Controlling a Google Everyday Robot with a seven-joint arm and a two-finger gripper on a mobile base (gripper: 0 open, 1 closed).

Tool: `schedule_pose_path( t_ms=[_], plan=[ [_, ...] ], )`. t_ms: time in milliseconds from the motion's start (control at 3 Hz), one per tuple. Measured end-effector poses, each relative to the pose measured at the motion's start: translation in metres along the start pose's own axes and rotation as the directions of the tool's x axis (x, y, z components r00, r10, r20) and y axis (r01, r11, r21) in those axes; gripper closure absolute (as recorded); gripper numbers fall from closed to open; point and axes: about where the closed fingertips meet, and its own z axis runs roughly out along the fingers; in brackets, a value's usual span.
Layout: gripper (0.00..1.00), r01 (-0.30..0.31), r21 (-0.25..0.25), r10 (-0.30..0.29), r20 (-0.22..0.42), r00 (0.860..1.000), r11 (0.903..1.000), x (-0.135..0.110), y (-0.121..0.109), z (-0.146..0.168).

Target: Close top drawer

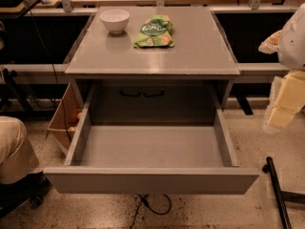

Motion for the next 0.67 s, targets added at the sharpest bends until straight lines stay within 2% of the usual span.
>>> schedule_pose_path(
  t_ms=[333, 667],
  plan=[
    [0.0, 0.0, 0.0, 0.0, 0.0, 1.0, 1.0, 0.0, 0.0, 0.0],
    [0.0, -0.017, -0.034, 0.018, 0.029, 0.999, 0.9993, -0.003, 0.009, 0.028]
  ],
)
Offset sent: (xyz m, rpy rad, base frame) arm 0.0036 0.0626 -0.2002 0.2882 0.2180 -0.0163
